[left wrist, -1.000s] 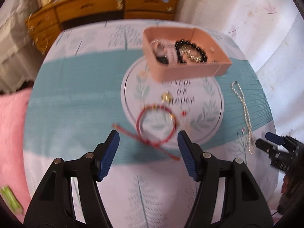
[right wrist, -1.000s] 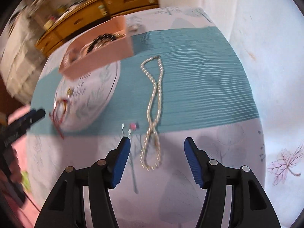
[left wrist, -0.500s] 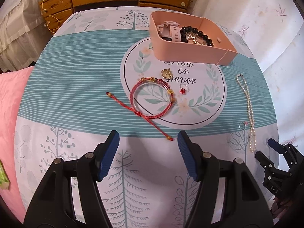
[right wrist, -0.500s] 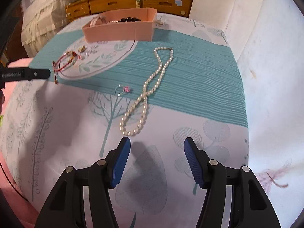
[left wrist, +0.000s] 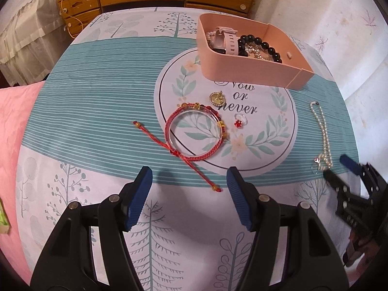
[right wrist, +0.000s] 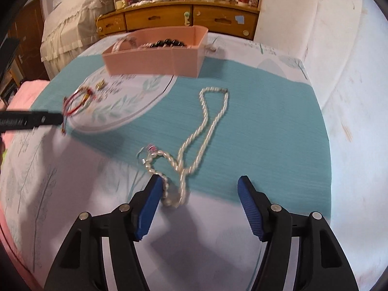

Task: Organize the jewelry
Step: 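Move the right gripper over the pearl necklace, then grasp the pearl necklace with the right gripper while the left grasps the red bracelet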

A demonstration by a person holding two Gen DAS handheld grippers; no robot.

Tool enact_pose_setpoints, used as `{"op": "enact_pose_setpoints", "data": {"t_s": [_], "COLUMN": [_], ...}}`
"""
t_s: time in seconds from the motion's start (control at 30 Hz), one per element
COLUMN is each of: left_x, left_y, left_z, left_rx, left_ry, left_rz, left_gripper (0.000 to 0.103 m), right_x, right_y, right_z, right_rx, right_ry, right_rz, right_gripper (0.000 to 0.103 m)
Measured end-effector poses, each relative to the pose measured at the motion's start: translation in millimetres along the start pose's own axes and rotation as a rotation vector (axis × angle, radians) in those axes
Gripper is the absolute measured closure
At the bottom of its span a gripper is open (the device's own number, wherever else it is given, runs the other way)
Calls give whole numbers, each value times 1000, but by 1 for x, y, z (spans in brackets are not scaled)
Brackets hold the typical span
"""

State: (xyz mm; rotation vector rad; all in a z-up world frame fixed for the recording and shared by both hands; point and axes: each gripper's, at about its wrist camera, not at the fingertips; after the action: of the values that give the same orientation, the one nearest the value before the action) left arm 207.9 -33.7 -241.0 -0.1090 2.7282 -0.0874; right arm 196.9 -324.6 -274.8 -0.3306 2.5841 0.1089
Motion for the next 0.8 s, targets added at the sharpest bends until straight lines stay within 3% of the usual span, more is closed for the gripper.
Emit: {"op": "enact_pose_setpoints", "data": {"t_s": [0.37,0.53,0.73,0.8], "left_x": [-9,-15,-22,-24], "left_y": [-2,-6,-9,-8], "left_z": [9,13,19,22], "left_rx": [-24,-21,-37,-53], "left_ry": [-11,-24,-53,-71], "left_rz": [-21,-30,-37,-43], "left_gripper": [42,42,42,42], "right_x": [-58,-59,-66,-67], "right_y": [-10,3,8,5], "right_z": [42,41,43,44], "right_rx": [-14,-19,-20,-39], "right_ry": [-63,-51,5,20], "right_rz": [9,16,19,44], "right_gripper": [43,70,88,88]}}
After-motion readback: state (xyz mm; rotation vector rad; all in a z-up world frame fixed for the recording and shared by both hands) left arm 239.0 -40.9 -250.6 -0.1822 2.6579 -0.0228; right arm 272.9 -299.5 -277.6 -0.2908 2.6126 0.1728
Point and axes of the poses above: each gripper's, at about its wrist camera, not at the fingertips, and z roughly the way its jaws point, y to its left, x to its underside, and after that the axes turned 4 degrees about z, right-handed
